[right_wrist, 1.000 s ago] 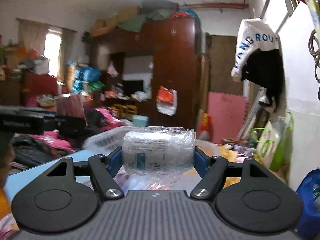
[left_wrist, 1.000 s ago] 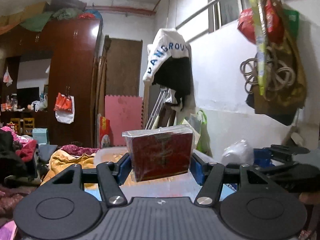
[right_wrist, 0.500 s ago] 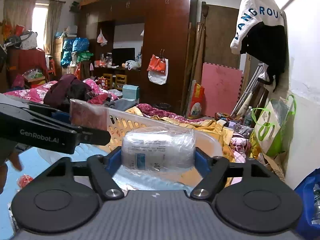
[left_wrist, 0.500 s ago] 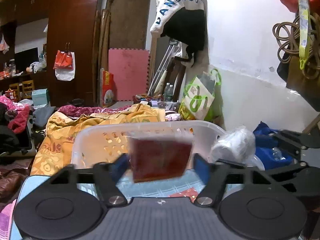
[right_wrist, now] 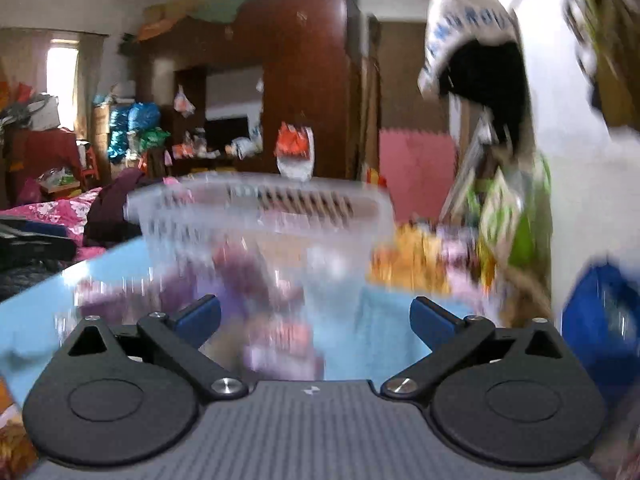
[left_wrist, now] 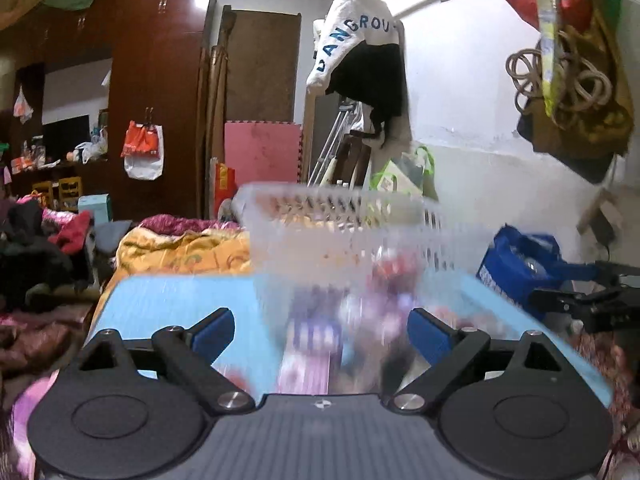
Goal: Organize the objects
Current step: 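Release the red box and wrapped roll into the basket, then grasp the white-and-black printed box with the left tool while the right tool grasps a white box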
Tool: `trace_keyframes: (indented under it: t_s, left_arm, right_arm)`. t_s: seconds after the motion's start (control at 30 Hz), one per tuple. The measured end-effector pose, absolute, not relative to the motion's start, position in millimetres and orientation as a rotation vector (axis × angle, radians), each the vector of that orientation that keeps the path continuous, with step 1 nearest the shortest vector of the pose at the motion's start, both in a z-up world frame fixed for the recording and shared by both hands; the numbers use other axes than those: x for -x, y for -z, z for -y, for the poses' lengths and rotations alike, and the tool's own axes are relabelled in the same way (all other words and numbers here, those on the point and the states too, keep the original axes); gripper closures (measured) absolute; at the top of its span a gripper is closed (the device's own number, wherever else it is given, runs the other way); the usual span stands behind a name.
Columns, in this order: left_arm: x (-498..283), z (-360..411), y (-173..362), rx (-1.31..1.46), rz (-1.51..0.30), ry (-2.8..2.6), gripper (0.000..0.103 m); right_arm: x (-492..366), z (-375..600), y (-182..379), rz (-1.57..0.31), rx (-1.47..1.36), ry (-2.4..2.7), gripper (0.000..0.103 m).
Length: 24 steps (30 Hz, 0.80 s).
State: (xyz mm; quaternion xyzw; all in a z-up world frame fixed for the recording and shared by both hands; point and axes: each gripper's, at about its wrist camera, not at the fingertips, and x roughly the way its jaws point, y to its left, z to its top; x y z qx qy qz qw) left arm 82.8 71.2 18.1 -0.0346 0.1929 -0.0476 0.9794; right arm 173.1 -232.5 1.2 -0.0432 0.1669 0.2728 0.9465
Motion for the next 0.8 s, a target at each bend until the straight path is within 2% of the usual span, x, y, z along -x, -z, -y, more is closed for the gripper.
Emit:
trace_keyframes:
  t_s: [0.2,0.33,0.4,0.53,0.6,0.8]
  left_arm:
    - [-62.0,-67.3,9.6,0.019,-0.425,0.1,0.008]
    - [-63.8,-66.4,14.4,-0.004,-0.435,0.09,0.008]
    - [-61.5,-66.8,21.5,-0.011,-0.455,0.087,0.008]
    - [-60.0,-69.8,28.9,-0.002,-0.468,0.093,0.008]
    - [-60.0,-68.1,32.5,-0.007,-0.473,0.093,0.008]
    - [-66.9,-55.7,42.6,-0.027,-0.486,0.074,0.008]
  right_arm:
    - [-176.0,243.1,27.4,-0.433,0.051,-0.58,0.0]
    - [-180.4,226.5,33.0,-0.464,0.157,-0.561,0.001]
    - [-185.5,222.5,34.1,-0.492,0.152,-0.614,0.009]
    - [-183.1,213.7,41.2,-0.499,0.205,-0.643,0.014]
    - [-182.4,207.1,44.8,-0.51,0.242,-0.648,0.026]
    - [-178.3,219.9,45.8,-0.465,0.185,-0.634,0.027]
